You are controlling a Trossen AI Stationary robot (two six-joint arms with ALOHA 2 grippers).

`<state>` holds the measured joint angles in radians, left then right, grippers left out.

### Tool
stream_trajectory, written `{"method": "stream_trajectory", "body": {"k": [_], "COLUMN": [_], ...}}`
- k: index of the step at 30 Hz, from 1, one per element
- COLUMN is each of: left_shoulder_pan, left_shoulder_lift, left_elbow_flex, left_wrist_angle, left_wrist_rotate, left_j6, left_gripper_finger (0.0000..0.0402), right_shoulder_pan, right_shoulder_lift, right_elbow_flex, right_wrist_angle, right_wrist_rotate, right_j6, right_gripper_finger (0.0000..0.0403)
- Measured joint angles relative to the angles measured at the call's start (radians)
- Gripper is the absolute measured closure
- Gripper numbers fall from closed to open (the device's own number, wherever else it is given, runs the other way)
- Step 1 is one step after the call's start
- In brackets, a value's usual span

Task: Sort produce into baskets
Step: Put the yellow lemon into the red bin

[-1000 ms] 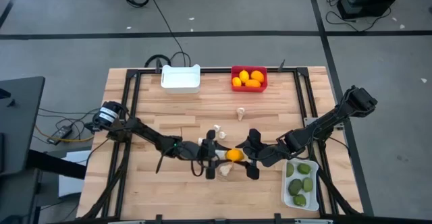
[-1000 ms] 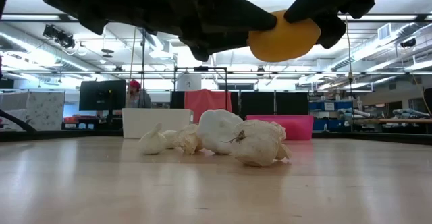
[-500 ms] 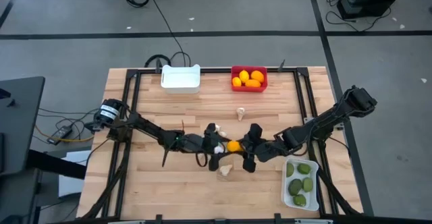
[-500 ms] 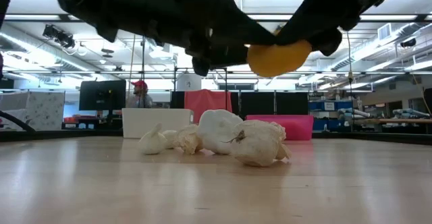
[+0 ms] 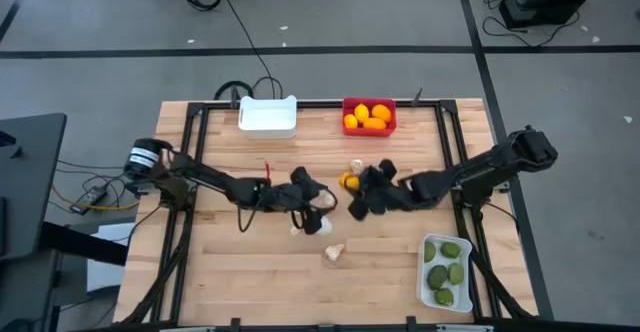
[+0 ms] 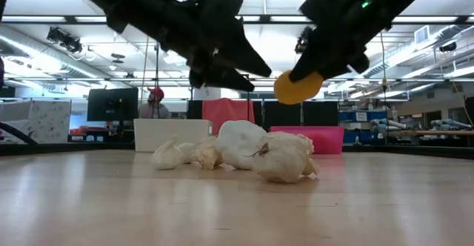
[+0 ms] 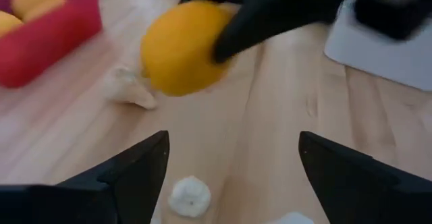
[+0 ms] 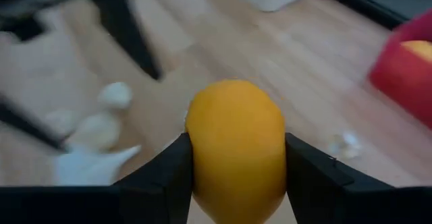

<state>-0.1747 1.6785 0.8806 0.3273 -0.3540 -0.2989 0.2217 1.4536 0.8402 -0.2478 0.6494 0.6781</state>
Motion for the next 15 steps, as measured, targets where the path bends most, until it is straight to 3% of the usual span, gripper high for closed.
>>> {"method": "stream_trajectory", "body": {"k": [10,15], "left_shoulder_pan": [0.056,0.101], "left_shoulder_lift": [-0.048,-0.048], "left_elbow_flex": [0.000,0.000], "left_wrist_angle": [-0.064,-0.123], "left_wrist_rotate": [0.021,0.053], "left_j6": [0.086,0.086], "left_gripper_finger": [0.0069,0.0069], "right_shoulder_pan": [-0.354,-0.550], "right_shoulder_lift": [-0.001,0.000], "right_elbow_flex": [0.000,0.000], "right_wrist_angle": [-0.010,0.058], "right_wrist_rotate": [-0.048,-0.159], "right_j6": [-0.108,-0.236], "right_gripper_finger": [0.0204,0.0204]}}
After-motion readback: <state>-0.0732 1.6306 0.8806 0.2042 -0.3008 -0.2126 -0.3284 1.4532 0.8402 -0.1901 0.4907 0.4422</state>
